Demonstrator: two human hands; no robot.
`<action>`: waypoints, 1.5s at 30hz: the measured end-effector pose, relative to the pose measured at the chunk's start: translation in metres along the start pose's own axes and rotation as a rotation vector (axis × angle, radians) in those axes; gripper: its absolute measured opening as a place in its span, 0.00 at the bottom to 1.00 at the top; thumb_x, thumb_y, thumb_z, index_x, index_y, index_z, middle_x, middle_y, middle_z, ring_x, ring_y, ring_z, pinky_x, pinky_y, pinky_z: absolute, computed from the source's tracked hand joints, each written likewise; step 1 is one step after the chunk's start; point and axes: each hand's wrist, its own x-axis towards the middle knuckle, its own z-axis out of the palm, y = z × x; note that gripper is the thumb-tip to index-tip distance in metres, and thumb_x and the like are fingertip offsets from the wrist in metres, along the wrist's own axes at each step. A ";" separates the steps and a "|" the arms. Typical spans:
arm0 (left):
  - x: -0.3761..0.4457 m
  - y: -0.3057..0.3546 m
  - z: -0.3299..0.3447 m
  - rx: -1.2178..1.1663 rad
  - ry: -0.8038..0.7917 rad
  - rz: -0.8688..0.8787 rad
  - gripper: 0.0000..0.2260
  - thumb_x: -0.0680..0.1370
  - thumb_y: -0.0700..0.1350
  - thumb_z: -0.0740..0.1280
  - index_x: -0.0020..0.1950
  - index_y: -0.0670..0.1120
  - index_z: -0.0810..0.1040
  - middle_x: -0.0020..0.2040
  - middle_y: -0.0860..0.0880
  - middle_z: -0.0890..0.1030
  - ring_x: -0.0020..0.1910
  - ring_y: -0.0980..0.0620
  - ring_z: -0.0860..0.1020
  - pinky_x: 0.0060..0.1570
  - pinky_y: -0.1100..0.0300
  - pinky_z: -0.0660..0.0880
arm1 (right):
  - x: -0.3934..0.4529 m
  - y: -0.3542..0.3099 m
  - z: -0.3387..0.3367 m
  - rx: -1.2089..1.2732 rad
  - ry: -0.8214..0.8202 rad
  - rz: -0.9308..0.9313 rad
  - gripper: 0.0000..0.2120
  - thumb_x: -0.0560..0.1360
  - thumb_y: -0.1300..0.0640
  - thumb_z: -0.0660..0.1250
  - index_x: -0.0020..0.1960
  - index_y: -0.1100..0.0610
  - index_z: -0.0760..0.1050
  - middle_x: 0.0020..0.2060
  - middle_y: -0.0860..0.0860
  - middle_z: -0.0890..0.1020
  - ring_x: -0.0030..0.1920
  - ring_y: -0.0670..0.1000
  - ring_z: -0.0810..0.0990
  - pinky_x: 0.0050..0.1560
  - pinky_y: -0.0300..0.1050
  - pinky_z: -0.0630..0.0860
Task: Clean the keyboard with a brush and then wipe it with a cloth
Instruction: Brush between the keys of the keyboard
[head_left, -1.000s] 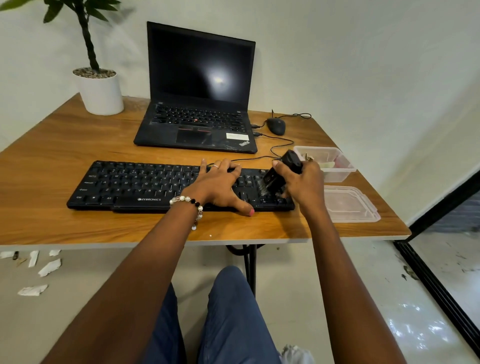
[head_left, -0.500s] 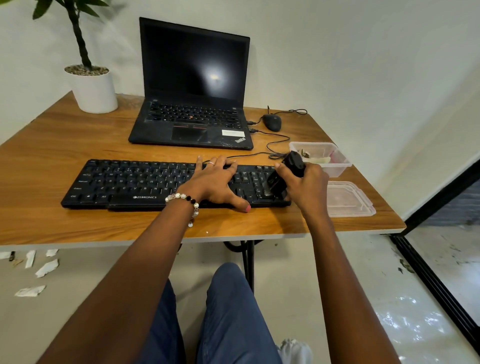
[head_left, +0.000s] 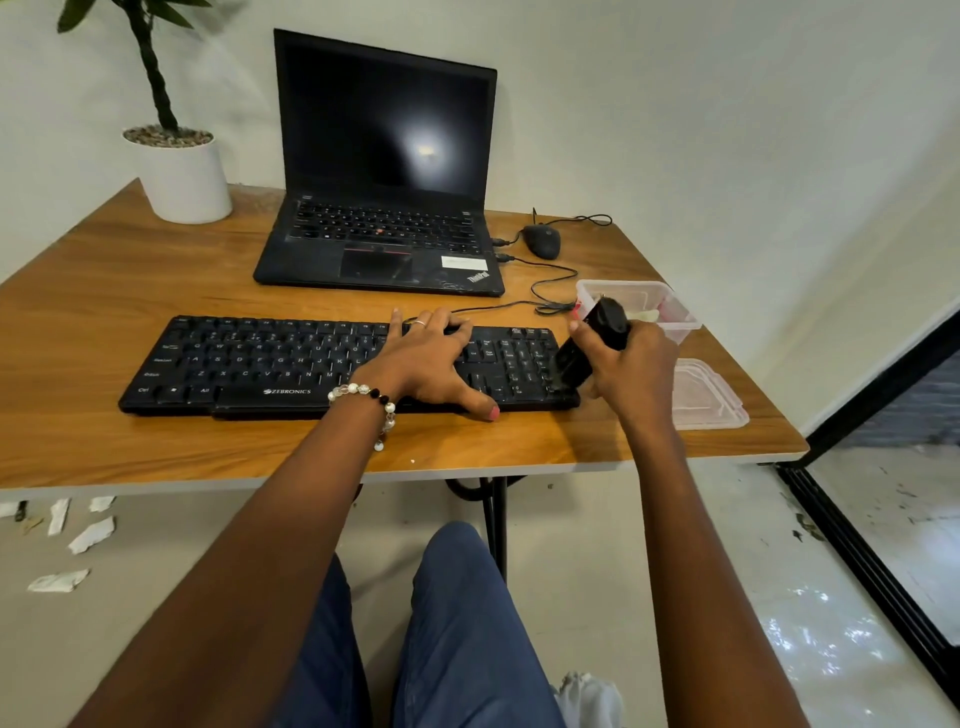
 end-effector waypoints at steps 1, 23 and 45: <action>0.000 0.000 0.000 0.001 -0.001 -0.001 0.56 0.61 0.76 0.66 0.79 0.49 0.48 0.77 0.50 0.52 0.76 0.44 0.48 0.71 0.36 0.34 | 0.002 0.000 -0.002 -0.058 0.035 -0.017 0.20 0.74 0.44 0.70 0.49 0.62 0.82 0.41 0.56 0.84 0.41 0.54 0.81 0.37 0.42 0.71; -0.001 0.000 0.000 0.017 0.000 0.000 0.57 0.61 0.77 0.65 0.79 0.49 0.48 0.77 0.50 0.52 0.76 0.44 0.48 0.71 0.36 0.35 | 0.021 -0.034 0.029 0.090 -0.056 -0.099 0.19 0.72 0.40 0.70 0.43 0.57 0.80 0.37 0.53 0.83 0.38 0.55 0.83 0.39 0.51 0.80; 0.000 -0.001 0.001 0.007 0.010 0.004 0.57 0.60 0.77 0.65 0.79 0.49 0.48 0.77 0.52 0.52 0.76 0.45 0.48 0.72 0.36 0.35 | 0.038 -0.041 0.038 0.048 -0.197 -0.002 0.19 0.72 0.42 0.71 0.46 0.59 0.79 0.42 0.55 0.84 0.31 0.54 0.84 0.32 0.50 0.82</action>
